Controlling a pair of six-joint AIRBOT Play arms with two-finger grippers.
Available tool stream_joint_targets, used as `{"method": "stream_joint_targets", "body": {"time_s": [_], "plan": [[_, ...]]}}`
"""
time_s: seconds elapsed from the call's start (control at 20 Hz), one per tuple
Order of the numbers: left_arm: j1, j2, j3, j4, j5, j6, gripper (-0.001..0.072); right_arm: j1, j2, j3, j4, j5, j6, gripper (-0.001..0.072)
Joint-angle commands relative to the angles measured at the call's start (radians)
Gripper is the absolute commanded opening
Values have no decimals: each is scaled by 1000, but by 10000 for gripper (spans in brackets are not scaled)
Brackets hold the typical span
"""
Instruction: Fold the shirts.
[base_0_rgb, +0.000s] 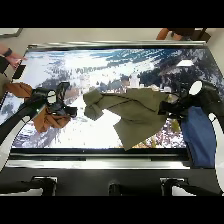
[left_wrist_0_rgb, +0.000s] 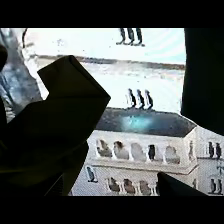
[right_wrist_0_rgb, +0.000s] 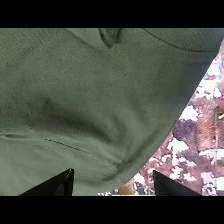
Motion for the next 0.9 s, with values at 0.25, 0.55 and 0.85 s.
{"method": "stream_joint_targets", "body": {"time_s": [0.25,0.55,0.85], "plan": [[0,0,0,0,0,0,720,0,1,0,0,0,0,566],[0,0,0,0,0,0,720,0,1,0,0,0,1,566],[-4,-1,0,-47,1,-56,720,0,1,0,15,-151,1,566]]}}
